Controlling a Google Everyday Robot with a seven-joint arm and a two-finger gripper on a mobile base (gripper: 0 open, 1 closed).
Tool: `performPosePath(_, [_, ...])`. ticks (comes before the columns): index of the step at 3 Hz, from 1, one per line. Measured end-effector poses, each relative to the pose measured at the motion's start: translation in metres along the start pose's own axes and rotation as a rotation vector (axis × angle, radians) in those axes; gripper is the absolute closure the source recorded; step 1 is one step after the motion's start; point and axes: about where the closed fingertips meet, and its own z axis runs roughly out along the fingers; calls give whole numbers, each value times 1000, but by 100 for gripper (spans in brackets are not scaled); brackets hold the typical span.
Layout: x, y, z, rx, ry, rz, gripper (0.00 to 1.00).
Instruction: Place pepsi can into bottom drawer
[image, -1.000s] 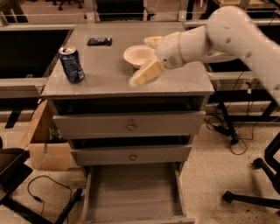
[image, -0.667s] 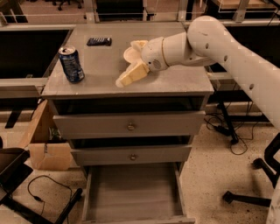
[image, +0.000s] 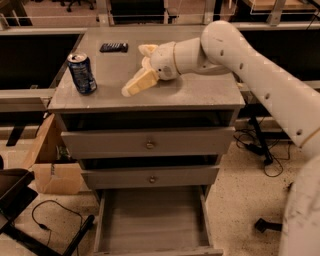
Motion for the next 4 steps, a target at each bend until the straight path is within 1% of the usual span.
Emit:
performPosePath(1, [-16,-4,36,-32,-56,1,0])
performPosePath(2, [-35,-4,61,-42,-109,16,0])
performPosePath(3, [-51,2,87,-35,-165,64,0])
performPosePath(4, [-55,3,114,-14,-186,90,0])
